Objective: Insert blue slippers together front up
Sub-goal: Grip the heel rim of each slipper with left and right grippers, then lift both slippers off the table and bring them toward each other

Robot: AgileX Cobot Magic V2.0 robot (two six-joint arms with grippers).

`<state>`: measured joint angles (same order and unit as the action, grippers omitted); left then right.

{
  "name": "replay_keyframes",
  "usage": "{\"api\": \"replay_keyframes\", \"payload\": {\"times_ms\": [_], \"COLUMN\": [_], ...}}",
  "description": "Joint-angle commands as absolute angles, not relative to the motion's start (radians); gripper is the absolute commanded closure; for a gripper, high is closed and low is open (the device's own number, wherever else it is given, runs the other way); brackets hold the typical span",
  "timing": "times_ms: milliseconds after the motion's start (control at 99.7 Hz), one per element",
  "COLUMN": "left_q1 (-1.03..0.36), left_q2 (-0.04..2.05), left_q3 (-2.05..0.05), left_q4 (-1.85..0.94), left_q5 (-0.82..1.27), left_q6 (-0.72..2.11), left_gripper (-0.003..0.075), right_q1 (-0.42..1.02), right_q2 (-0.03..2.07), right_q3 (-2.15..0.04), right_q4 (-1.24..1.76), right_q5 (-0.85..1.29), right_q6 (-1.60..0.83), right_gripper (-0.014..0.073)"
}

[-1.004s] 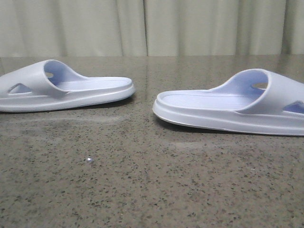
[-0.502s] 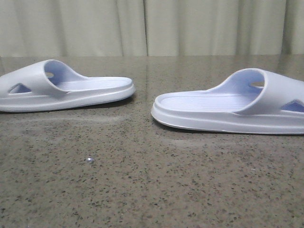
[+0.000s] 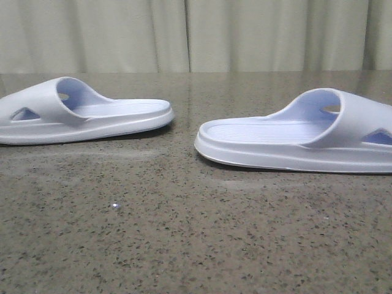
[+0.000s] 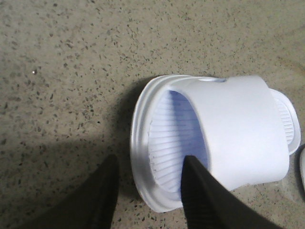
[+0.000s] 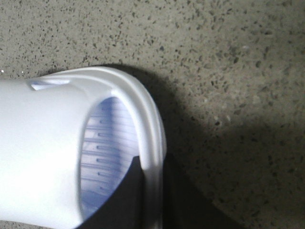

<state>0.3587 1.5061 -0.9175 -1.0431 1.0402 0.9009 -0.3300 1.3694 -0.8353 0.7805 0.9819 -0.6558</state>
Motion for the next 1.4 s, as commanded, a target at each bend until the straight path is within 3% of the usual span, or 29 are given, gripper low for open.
{"api": "replay_keyframes", "payload": {"times_ms": [0,602,692,803,1395], "left_q1": [0.354,0.298,0.298,0.3,0.351], "left_q2": [1.514,1.622,1.625,1.625,1.46], "left_q3": [-0.948,-0.956,-0.956,-0.956,-0.959], "left_q4": [-1.146,-1.196,-1.196,-1.196,-1.233], "left_q5": [1.088,1.125,1.123,1.122,1.18], "left_q6": [0.93,0.997,0.997,0.997,0.999], "left_gripper": [0.0452,0.0461,0.0521,0.0703,0.0705], "right_q1": [-0.333,-0.333,-0.333,-0.333,-0.333], "right_q2": [1.35,1.35,1.35,1.35,1.281], "right_q3": [-0.86,-0.86,-0.86,-0.86,-1.0], "right_q4": [0.809,0.809,0.809,0.809,0.9], "right_q5": [0.979,0.972,0.973,0.973,1.0], "right_q6": [-0.67,-0.672,-0.672,-0.672,-0.672], "right_gripper": [0.0701,0.0701,0.0701,0.0701,0.0701]}}
